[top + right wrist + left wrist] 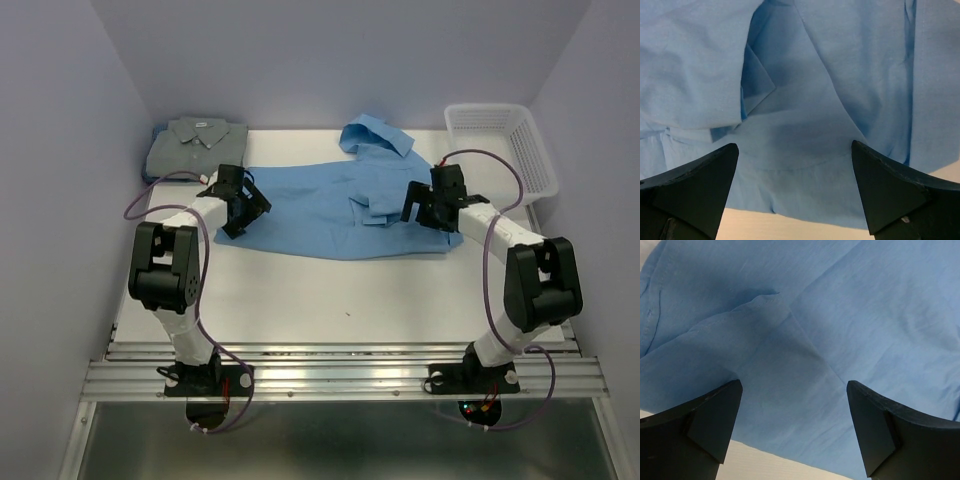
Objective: Fold and stack the long sleeve shirts
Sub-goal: Fold the shirt
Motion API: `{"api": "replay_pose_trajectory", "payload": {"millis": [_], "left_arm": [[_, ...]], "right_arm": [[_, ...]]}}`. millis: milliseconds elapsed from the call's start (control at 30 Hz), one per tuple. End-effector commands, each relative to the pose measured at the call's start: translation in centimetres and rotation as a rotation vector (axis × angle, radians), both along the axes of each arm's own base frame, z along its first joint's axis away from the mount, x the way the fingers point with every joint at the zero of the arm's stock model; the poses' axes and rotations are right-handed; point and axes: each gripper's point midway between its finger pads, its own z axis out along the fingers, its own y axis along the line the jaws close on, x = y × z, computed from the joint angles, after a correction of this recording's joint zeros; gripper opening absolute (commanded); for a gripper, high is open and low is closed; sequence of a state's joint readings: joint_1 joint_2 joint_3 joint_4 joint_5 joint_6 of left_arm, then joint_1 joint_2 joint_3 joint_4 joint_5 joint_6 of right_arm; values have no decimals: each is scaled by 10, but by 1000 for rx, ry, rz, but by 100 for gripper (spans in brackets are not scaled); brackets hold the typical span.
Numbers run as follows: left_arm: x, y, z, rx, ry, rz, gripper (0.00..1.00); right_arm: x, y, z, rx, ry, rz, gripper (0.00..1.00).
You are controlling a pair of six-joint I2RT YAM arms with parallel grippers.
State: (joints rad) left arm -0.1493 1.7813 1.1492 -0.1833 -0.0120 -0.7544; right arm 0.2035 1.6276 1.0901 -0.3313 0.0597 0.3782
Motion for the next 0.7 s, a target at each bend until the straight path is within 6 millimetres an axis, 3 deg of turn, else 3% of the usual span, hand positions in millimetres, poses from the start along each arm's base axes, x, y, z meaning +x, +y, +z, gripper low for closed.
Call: {"api": "replay_pose_trajectory", "payload": {"millis": [0,100,133,233,267,367,433,500,567,667], "left_arm": [[-10,0,-18,19,17,-19,99],[-17,3,-28,29,39,-19,99],[-23,4,-35,36,57,-18,99],[-42,7,-49,43,106,-19,99],[-48,8,-51,42,112,-14,99],[-70,17,-51,67,142,1,99],[-96,24,-58,93,194,12,99],[-110,33,-51,122,188,34,99],[-136,40,-55,140,233,49,99],[-149,41,-45,136,213,48,99]], "right_arm": [[8,15,-4,101,-49,13,100],[-9,11,-26,130,12,-15,100],[-25,7,-43,151,60,-36,100],[-50,1,-61,160,112,-68,100],[-66,-2,-74,152,150,-76,100],[-84,-11,-83,162,182,-112,100],[-103,-11,-88,173,214,-122,100],[-126,-13,-95,171,271,-134,100],[-144,-16,-90,172,289,-155,100],[-165,-17,-82,179,309,-156,100]]}}
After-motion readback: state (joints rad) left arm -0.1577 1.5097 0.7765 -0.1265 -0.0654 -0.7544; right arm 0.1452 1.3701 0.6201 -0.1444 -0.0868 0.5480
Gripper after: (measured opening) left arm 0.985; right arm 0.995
